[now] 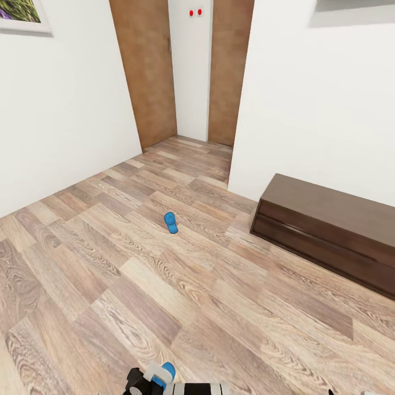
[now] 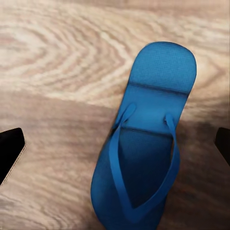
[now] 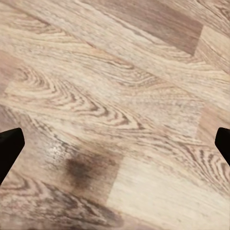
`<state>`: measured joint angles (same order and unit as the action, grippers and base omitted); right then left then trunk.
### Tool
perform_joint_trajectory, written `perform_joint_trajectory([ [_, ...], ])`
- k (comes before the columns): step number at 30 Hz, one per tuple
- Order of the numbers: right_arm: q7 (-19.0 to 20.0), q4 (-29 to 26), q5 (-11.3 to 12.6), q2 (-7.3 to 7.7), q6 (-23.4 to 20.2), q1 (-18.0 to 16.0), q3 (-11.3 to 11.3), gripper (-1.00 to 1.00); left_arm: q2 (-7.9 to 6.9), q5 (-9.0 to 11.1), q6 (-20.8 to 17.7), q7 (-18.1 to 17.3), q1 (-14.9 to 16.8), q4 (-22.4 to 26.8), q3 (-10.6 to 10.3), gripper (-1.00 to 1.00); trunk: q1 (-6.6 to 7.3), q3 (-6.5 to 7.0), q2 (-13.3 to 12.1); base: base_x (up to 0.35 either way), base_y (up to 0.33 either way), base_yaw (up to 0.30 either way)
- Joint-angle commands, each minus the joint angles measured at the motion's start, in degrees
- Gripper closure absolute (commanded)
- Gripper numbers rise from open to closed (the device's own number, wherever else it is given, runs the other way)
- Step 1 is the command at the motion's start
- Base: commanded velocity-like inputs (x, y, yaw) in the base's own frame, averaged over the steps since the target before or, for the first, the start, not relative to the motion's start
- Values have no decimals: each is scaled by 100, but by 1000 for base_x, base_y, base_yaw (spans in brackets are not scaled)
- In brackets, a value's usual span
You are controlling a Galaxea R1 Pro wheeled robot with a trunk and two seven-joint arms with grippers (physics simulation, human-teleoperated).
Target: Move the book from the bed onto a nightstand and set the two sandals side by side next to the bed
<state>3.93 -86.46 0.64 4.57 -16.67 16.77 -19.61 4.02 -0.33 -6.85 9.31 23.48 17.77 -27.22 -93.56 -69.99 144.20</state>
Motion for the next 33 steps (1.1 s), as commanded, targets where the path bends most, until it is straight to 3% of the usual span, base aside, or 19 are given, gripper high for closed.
perform_joint_trajectory([
  [1, 28, -5, 6, 0, -30, 1, -8, -100, -5, -2, -37, 35, 12, 9, -44, -100, 1, -4, 2, 0, 0, 0],
  [23, 28, 32, 6, 0, -30, -6, 0, -100, -15, -2, -22, 44, 51, 7, -102, -100, 1, -4, 2, 0, 0, 0],
  [33, 28, 32, 6, 0, -30, -7, 1, -100, -15, -2, -12, 45, 52, 7, -116, -100, -20, -181, 12, 0, 0, 0],
])
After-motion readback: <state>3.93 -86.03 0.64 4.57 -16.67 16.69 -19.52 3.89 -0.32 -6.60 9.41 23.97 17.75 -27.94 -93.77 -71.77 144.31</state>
